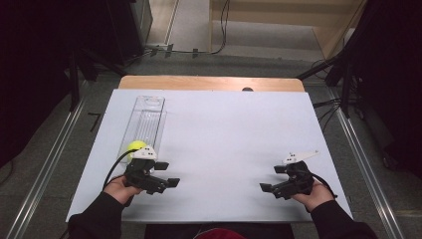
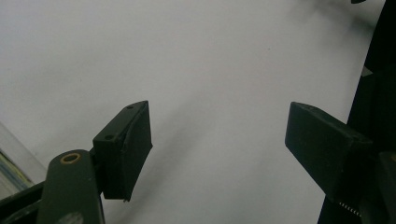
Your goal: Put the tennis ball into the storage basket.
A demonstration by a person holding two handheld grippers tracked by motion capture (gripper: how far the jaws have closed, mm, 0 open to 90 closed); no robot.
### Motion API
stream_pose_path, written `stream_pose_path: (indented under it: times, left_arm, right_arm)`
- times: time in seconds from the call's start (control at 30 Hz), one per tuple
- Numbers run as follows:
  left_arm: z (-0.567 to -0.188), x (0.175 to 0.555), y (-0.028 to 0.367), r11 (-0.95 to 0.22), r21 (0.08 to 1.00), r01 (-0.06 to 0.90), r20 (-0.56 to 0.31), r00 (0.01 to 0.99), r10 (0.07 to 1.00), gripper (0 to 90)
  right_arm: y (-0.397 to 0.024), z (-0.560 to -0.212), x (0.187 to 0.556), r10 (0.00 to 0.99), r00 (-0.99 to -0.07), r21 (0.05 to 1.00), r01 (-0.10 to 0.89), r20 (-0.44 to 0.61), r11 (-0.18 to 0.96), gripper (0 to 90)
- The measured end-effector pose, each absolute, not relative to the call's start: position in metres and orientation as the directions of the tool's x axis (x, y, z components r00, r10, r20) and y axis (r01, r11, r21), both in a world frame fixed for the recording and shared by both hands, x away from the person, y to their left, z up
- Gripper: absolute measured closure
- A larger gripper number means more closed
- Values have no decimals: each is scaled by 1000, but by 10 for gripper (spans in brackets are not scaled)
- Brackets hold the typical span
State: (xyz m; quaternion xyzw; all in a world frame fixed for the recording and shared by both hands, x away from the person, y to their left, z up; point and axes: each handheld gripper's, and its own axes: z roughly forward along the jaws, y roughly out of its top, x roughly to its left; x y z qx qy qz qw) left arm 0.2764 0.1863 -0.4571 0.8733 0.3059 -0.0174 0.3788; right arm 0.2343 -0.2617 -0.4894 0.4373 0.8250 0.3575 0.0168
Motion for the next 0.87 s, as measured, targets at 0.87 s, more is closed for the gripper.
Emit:
stream_pose_path:
  times: [0.87]
  left_arm:
    - [-457, 276, 189, -526, 650, 548, -262, 812, 522, 238]
  right_arm:
    - [-262, -490, 235, 732, -618, 601, 711, 286, 366, 53]
